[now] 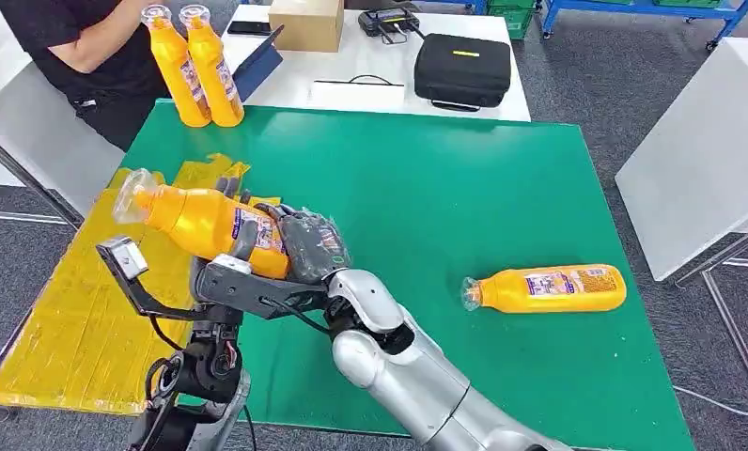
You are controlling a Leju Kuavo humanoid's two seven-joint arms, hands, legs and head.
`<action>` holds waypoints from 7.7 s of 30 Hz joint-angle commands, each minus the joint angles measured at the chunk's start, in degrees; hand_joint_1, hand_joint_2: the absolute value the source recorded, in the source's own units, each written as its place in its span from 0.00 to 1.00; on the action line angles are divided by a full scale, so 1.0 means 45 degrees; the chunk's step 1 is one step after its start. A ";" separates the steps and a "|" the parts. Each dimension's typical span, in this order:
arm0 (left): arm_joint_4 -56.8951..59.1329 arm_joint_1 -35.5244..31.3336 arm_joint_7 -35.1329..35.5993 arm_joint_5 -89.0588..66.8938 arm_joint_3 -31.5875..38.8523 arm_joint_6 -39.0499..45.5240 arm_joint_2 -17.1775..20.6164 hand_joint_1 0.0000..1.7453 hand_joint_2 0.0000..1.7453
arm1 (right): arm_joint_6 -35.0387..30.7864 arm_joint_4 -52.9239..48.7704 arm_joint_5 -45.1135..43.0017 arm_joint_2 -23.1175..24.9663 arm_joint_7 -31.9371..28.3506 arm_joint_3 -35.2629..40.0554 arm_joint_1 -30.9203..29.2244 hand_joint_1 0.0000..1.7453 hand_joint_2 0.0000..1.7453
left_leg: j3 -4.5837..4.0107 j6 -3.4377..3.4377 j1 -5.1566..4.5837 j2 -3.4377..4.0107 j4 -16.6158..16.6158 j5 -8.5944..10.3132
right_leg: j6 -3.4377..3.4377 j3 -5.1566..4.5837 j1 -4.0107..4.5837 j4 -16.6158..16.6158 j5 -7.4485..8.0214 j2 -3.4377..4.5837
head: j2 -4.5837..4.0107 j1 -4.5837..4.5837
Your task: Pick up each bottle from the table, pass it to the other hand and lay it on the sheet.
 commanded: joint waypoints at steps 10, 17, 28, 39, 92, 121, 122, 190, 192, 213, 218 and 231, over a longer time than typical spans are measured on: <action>0.0635 -0.1307 0.0073 0.0028 -0.1945 -0.0192 0.0171 1.00 1.00 | 0.0596 0.0745 -0.0027 0.0019 -0.0071 0.1488 0.0318 1.00 1.00 | 0.0060 -0.0034 0.0012 -0.0053 0.0001 -0.0021 | -0.0033 0.0080 0.0027 0.0002 -0.0042 -0.0124 | 0.0000 0.0005; -0.0119 -0.1129 -0.0268 -0.0407 -0.1135 0.0144 0.0308 1.00 1.00 | 0.1297 0.1046 -0.0150 -0.0426 0.0633 0.0812 0.0351 0.00 0.00 | 0.0043 -0.0025 0.0013 -0.0039 -0.0004 -0.0013 | -0.0024 0.0061 0.0024 -0.0008 -0.0027 -0.0095 | 0.0000 0.0005; -0.0247 -0.1074 -0.0110 -0.0395 -0.0912 0.0058 0.0343 1.00 1.00 | 0.1356 0.1070 -0.0232 -0.0478 0.0439 0.0623 0.0376 0.00 0.00 | 0.0061 -0.0036 0.0020 -0.0041 0.0010 -0.0029 | -0.0035 0.0083 0.0035 0.0004 -0.0043 -0.0116 | 0.0000 0.0000; -0.1778 0.0327 -0.0919 -0.3756 0.3224 0.0660 0.0878 1.00 1.00 | -0.1499 -0.2183 0.2347 -0.2615 -0.1382 -0.2992 0.2122 0.00 0.00 | 0.0083 -0.0036 0.0024 -0.0044 -0.0002 -0.0028 | -0.0036 0.0112 0.0041 -0.0017 -0.0041 -0.0131 | 0.0000 0.0005; 0.8242 0.0200 0.1215 -2.2825 0.2198 0.2562 0.3270 1.00 1.00 | 0.0147 -0.6304 -0.2368 -0.3511 -0.4952 -0.5640 0.4455 0.00 0.00 | 0.0045 -0.0029 0.0000 -0.0027 -0.0013 -0.0018 | -0.0028 0.0065 0.0012 -0.0009 -0.0019 -0.0058 | 0.0000 0.0005; 0.5282 0.0781 -0.1126 -1.6857 0.4413 0.1282 0.2078 0.00 0.00 | 0.0619 -0.7224 -0.1550 -0.4875 -0.4169 -0.7417 0.5707 0.00 1.00 | 0.0050 -0.0034 0.0007 -0.0092 0.0005 -0.0003 | -0.0023 0.0099 0.0020 -0.0005 -0.0036 -0.0132 | 0.0000 0.0000; 0.5186 0.0797 -0.1091 -1.6838 0.4424 0.1215 0.2092 0.00 0.00 | 0.0648 -0.7270 -0.1544 -0.4884 -0.4197 -0.7461 0.5770 0.00 1.00 | 0.0031 -0.0032 0.0014 -0.0083 0.0008 0.0002 | -0.0022 0.0074 0.0024 -0.0006 -0.0027 -0.0114 | 0.0000 0.0005; -0.0938 0.3667 -0.4624 -0.6587 0.6055 0.1470 0.1353 0.00 0.00 | 0.3663 -0.1475 0.6074 -1.0966 -0.1423 -1.0109 0.4289 0.00 1.00 | 0.0045 -0.0014 -0.0017 -0.0040 -0.0001 -0.0038 | -0.0011 0.0085 0.0007 -0.0014 -0.0018 -0.0075 | 0.0000 0.0000; -0.0877 0.3627 -0.4632 -0.6491 0.6072 0.1446 0.1354 0.00 0.00 | 0.3588 -0.0773 0.5955 -1.1003 -0.1567 -0.9853 0.3782 0.00 1.00 | 0.0057 -0.0014 -0.0018 0.0025 -0.0001 -0.0042 | -0.0011 0.0079 0.0007 -0.0021 0.0001 -0.0014 | 0.0000 0.0000; -0.0220 0.3110 -0.4779 -0.5869 0.5719 0.1185 0.1910 0.00 0.00 | 0.2921 -0.0438 0.3703 -1.2136 -0.1993 -0.7635 0.3268 0.00 1.00 | 0.0052 -0.0007 -0.0018 -0.0061 -0.0006 -0.0024 | 0.0007 0.0096 0.0008 -0.0013 -0.0014 -0.0109 | 0.0000 -0.0010; -0.0032 0.2959 -0.4825 -0.5761 0.5635 0.1178 0.1978 0.00 0.00 | 0.2880 -0.0656 0.3619 -1.2048 -0.1989 -0.7435 0.3426 0.00 1.00 | 0.0034 -0.0003 -0.0014 -0.0048 -0.0011 -0.0017 | 0.0013 0.0077 0.0009 -0.0022 0.0002 -0.0083 | 0.0000 -0.0005; 0.0372 0.2819 -0.4996 -0.5308 0.5398 0.1114 0.2274 0.00 0.00 | 0.3240 -0.0655 0.3064 -1.2332 -0.2591 -0.6562 0.3292 0.00 1.00 | 0.0022 0.0002 -0.0014 -0.0041 -0.0005 -0.0016 | 0.0019 0.0062 0.0007 -0.0018 0.0004 -0.0075 | 0.0000 -0.0005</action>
